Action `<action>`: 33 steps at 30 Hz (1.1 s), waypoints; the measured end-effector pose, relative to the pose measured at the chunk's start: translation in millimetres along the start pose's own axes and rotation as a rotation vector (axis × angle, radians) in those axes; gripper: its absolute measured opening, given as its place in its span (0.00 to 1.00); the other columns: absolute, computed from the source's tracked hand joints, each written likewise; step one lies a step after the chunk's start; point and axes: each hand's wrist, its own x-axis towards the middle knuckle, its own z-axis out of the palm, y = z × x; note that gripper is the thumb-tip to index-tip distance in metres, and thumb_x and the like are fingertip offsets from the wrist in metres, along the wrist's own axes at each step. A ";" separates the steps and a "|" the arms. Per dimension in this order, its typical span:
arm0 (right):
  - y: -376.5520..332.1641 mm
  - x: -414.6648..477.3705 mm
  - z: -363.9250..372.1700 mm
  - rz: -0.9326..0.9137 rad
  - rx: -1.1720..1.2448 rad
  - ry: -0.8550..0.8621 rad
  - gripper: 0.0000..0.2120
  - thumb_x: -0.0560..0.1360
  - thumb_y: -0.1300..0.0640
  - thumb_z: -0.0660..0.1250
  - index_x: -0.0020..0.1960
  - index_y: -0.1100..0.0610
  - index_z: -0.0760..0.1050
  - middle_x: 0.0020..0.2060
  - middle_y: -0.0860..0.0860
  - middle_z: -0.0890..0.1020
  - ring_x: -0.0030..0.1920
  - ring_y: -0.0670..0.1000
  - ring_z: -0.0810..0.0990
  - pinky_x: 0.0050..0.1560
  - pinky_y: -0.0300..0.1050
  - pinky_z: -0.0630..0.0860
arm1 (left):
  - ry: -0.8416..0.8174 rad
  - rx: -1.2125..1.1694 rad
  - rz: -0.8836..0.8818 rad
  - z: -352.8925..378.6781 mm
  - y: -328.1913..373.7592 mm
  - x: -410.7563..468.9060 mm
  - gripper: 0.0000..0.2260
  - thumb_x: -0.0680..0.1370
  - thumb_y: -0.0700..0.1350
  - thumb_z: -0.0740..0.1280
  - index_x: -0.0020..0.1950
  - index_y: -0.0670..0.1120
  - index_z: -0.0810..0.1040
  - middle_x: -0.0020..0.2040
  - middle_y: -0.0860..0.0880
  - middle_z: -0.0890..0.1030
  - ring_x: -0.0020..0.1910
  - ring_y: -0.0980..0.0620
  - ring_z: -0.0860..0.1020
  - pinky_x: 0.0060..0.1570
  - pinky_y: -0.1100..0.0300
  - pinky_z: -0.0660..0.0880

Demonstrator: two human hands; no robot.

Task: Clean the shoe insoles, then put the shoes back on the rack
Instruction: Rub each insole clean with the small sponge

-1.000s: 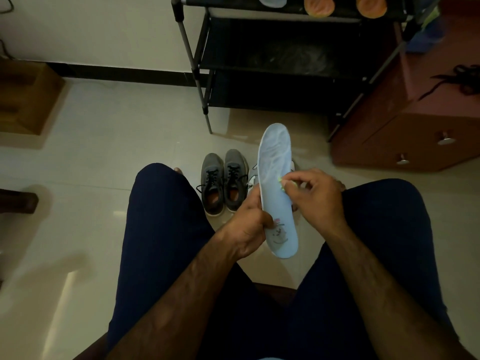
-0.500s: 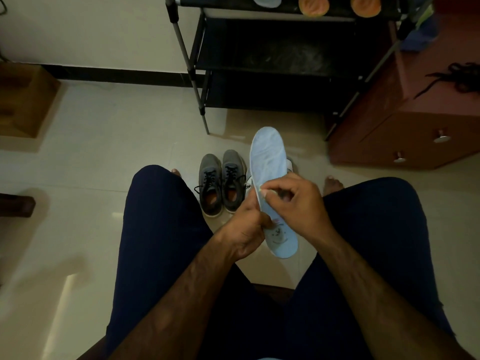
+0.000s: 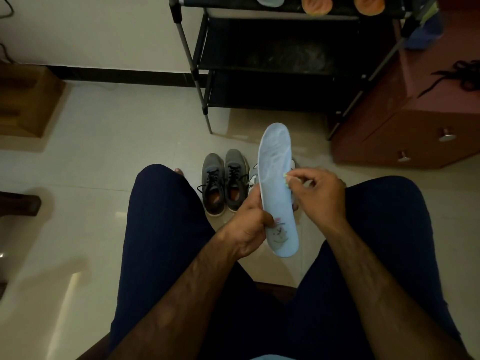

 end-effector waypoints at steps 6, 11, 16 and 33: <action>-4.6 -10.8 4.0 -0.115 0.026 -0.212 0.07 0.74 0.56 0.76 0.49 0.45 0.87 0.44 0.43 0.83 0.40 0.44 0.79 0.43 0.47 0.80 | 0.013 0.030 0.012 -0.8 0.2 0.8 0.43 0.66 0.21 0.58 0.78 0.48 0.67 0.66 0.36 0.79 0.62 0.39 0.80 0.61 0.44 0.78; 0.5 -0.8 -0.1 -0.049 0.002 -0.066 0.06 0.75 0.56 0.75 0.49 0.46 0.87 0.44 0.42 0.83 0.42 0.44 0.81 0.46 0.52 0.83 | 0.007 0.030 0.005 -0.1 0.5 -1.9 0.42 0.69 0.19 0.56 0.78 0.49 0.68 0.66 0.35 0.77 0.64 0.36 0.79 0.61 0.44 0.79; -3.8 -6.0 1.0 -0.098 0.043 -0.198 0.06 0.75 0.56 0.76 0.50 0.47 0.87 0.43 0.42 0.82 0.40 0.42 0.79 0.42 0.45 0.80 | 0.017 0.018 0.008 -0.6 1.7 0.1 0.42 0.67 0.20 0.57 0.77 0.48 0.68 0.65 0.36 0.79 0.60 0.40 0.80 0.58 0.44 0.79; -7.0 -12.6 -0.8 -0.169 0.010 -0.248 0.07 0.74 0.58 0.77 0.49 0.47 0.87 0.42 0.45 0.82 0.37 0.46 0.78 0.40 0.45 0.79 | 0.056 0.040 0.017 -2.3 1.4 -0.1 0.38 0.69 0.19 0.57 0.73 0.49 0.72 0.59 0.39 0.82 0.57 0.40 0.80 0.60 0.42 0.77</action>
